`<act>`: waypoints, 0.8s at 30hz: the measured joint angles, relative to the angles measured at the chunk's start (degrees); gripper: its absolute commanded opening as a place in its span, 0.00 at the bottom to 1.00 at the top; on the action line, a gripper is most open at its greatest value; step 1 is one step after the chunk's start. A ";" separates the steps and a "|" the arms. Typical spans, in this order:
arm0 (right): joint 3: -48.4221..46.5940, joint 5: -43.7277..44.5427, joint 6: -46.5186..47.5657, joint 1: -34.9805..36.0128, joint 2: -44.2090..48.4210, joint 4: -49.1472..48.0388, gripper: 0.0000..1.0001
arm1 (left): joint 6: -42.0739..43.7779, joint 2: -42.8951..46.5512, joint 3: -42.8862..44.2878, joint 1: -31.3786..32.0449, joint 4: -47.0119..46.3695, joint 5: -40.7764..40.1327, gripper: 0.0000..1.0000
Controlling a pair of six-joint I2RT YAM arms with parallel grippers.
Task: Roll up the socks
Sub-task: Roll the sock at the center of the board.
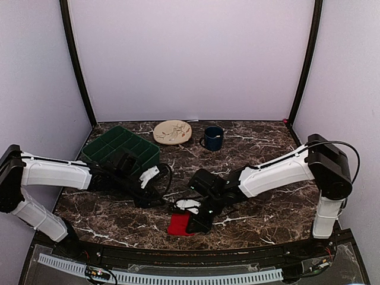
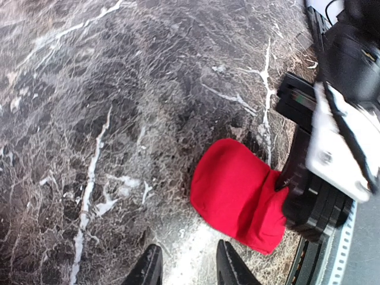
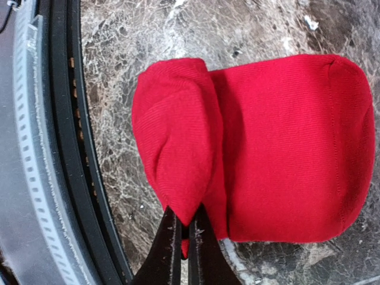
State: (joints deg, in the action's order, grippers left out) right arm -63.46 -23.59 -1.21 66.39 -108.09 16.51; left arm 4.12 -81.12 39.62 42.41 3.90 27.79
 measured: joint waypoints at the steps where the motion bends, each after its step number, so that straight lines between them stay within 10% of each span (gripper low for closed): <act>1: -0.20 -1.29 -0.15 -0.61 -0.24 0.37 0.00 | 0.31 0.52 -0.52 0.55 -0.61 -0.59 0.33; 24: -1.97 -23.08 -1.66 -8.59 -6.10 3.98 0.00 | 12.68 2.19 -5.38 12.02 -6.49 -0.79 0.40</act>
State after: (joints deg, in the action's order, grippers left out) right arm -65.43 -46.68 -2.87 57.80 -114.19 20.49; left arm 16.80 -78.94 34.24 54.43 -2.59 27.00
